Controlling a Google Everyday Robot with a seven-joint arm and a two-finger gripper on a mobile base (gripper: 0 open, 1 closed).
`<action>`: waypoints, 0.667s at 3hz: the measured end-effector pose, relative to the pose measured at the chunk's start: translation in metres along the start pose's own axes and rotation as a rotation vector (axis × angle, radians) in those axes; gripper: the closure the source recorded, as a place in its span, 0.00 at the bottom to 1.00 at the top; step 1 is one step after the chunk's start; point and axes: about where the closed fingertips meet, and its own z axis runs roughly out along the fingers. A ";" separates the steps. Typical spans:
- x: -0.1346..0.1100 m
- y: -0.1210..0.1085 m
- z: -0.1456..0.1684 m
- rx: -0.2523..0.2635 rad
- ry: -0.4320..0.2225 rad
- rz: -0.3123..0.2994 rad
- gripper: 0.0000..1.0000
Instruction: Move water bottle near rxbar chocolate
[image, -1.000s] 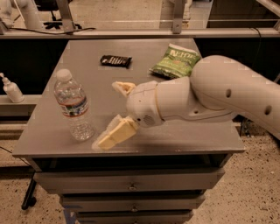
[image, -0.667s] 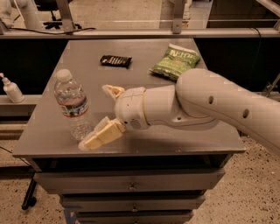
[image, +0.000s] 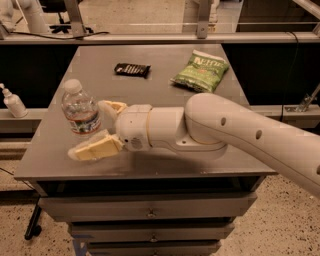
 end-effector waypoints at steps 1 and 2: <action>-0.001 0.000 0.008 -0.001 -0.042 0.016 0.42; 0.000 -0.001 0.011 -0.002 -0.066 0.038 0.64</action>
Offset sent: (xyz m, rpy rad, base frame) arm 0.0075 0.0091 -0.0053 0.1083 0.0514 -0.0139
